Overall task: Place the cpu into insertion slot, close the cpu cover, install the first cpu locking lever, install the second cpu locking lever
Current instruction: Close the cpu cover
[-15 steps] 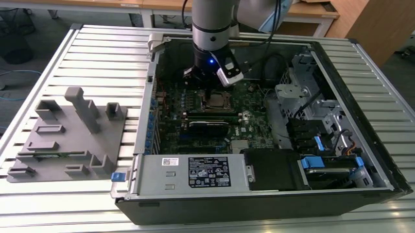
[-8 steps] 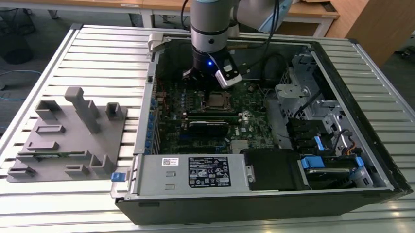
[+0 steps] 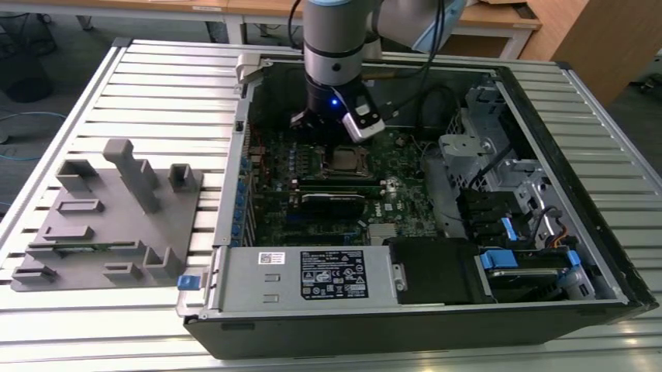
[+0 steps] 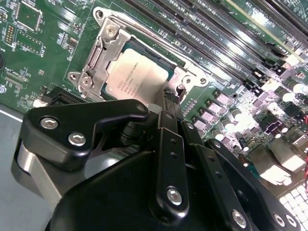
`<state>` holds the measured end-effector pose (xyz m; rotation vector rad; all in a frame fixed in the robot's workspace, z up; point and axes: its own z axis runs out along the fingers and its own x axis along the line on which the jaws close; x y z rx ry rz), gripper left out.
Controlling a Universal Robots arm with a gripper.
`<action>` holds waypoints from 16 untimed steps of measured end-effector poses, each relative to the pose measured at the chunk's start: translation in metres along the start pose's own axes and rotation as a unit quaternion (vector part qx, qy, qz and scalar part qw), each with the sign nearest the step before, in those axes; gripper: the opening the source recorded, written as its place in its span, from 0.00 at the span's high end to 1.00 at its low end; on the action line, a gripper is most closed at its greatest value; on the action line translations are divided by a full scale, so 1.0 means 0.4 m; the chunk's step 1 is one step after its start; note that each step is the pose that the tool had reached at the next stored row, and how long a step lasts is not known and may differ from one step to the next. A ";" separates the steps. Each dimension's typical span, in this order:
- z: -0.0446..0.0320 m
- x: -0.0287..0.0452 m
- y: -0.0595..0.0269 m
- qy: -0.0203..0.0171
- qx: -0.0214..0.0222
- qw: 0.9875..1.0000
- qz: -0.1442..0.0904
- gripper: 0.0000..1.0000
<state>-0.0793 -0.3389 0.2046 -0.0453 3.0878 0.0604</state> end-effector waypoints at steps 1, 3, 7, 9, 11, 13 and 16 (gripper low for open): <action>0.002 0.001 0.000 0.000 0.000 1.000 0.000 0.89; 0.006 0.004 0.000 0.000 0.000 1.000 0.000 0.89; 0.014 0.010 0.000 0.000 0.000 1.000 0.000 0.89; 0.018 0.012 -0.001 0.000 0.001 1.000 0.000 0.89; 0.019 0.013 -0.001 0.000 0.000 1.000 0.000 0.89; 0.020 0.012 -0.001 0.000 0.000 1.000 0.000 0.89; 0.020 0.012 -0.001 0.000 0.000 1.000 0.000 0.89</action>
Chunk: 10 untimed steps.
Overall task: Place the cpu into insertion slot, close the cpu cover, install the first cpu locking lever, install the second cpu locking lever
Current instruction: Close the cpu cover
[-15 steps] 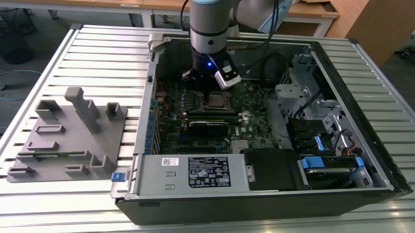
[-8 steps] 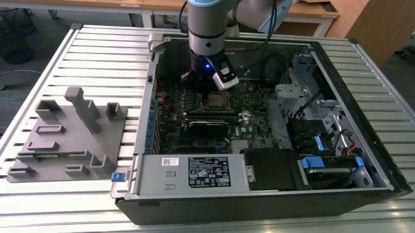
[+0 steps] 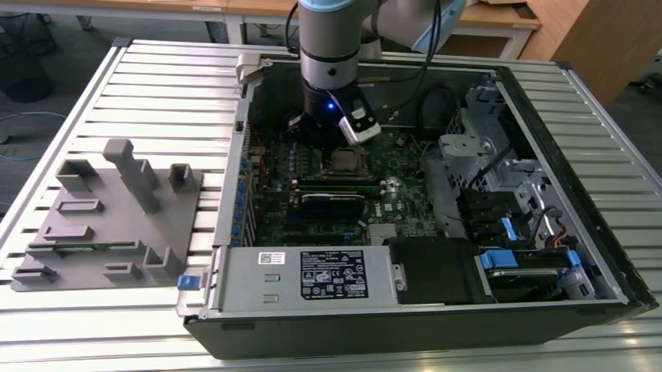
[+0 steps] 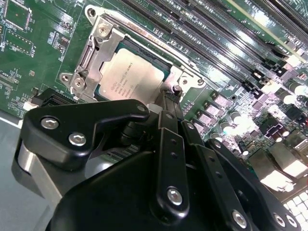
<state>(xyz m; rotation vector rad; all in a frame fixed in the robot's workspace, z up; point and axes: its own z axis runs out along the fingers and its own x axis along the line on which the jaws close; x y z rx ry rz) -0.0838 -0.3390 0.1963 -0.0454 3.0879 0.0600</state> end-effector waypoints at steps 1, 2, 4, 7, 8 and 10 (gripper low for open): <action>0.000 0.000 0.000 0.000 0.000 1.000 0.000 0.89; 0.000 0.000 0.000 0.000 0.000 1.000 0.000 0.89; -0.003 0.000 0.001 0.000 -0.001 1.000 0.000 0.89; -0.016 -0.001 0.001 0.000 0.000 1.000 0.000 0.89; -0.020 -0.001 0.001 0.000 0.000 1.000 0.000 0.89; -0.030 -0.002 0.001 0.000 0.000 1.000 0.000 0.89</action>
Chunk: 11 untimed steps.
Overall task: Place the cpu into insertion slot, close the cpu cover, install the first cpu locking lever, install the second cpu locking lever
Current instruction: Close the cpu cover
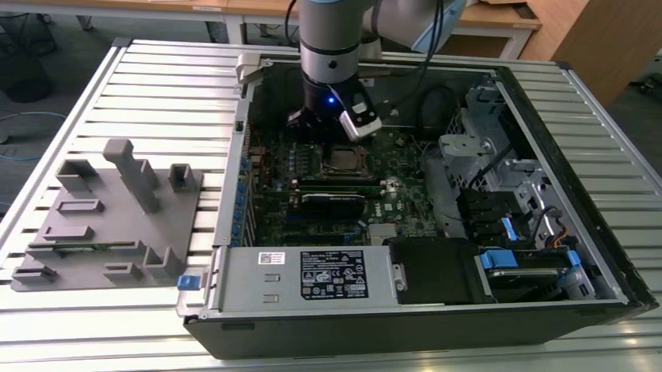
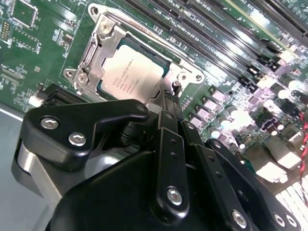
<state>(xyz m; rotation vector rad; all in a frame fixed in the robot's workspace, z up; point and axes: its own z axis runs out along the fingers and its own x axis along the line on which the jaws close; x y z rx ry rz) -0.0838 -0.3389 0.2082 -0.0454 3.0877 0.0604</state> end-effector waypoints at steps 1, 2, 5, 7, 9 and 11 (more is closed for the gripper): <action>-0.005 0.000 0.000 0.000 0.000 1.000 0.000 0.89; -0.009 -0.001 0.000 0.000 0.000 1.000 0.000 0.89; -0.019 -0.001 0.001 0.000 0.000 1.000 0.000 0.89; -0.019 -0.001 0.001 0.000 0.000 1.000 0.000 0.89; -0.019 -0.001 0.001 0.000 0.000 1.000 0.000 0.89; -0.019 -0.006 0.001 0.000 0.000 1.000 0.000 0.89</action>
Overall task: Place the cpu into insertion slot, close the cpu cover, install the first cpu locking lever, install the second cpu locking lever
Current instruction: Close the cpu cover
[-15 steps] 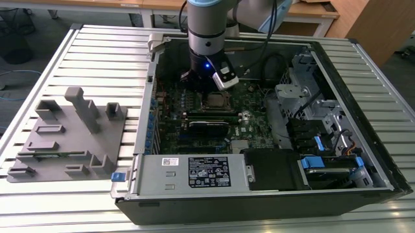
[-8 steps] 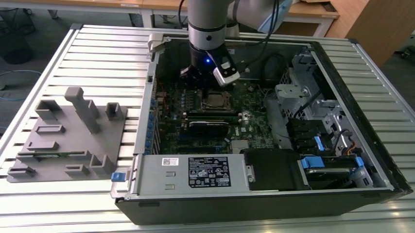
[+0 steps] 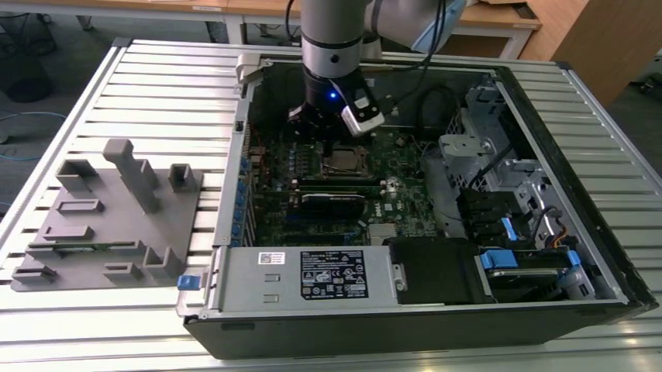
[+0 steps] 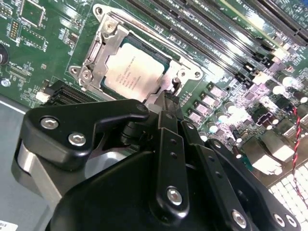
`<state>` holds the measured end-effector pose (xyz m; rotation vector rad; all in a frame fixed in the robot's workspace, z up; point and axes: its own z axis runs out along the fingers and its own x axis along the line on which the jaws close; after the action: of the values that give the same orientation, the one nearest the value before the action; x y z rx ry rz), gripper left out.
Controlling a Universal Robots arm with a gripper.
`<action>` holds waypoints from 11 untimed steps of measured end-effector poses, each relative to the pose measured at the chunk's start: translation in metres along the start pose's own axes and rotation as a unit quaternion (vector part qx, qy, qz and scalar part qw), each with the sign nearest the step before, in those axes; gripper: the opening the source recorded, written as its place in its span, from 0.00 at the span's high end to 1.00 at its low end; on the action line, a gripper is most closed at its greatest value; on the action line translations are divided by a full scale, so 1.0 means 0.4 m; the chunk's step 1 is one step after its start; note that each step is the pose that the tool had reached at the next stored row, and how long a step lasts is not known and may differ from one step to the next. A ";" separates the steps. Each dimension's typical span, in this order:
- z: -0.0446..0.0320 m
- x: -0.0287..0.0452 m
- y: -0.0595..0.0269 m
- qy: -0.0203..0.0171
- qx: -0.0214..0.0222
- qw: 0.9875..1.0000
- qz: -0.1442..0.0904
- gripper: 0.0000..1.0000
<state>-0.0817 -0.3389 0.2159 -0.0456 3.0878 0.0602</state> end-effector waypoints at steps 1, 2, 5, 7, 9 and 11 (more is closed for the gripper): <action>0.000 -0.006 0.000 0.000 0.000 1.000 0.000 0.89; 0.001 -0.013 -0.001 0.000 0.000 1.000 0.000 0.89; 0.002 -0.037 -0.002 0.000 0.000 1.000 0.000 0.89; 0.003 -0.052 -0.002 0.000 0.000 1.000 0.000 0.89; 0.004 -0.067 -0.003 0.000 0.000 1.000 0.000 0.89; 0.004 -0.076 -0.003 0.000 0.000 1.000 0.000 0.89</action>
<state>-0.0511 -0.3393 0.2157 -0.0456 3.0877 0.0604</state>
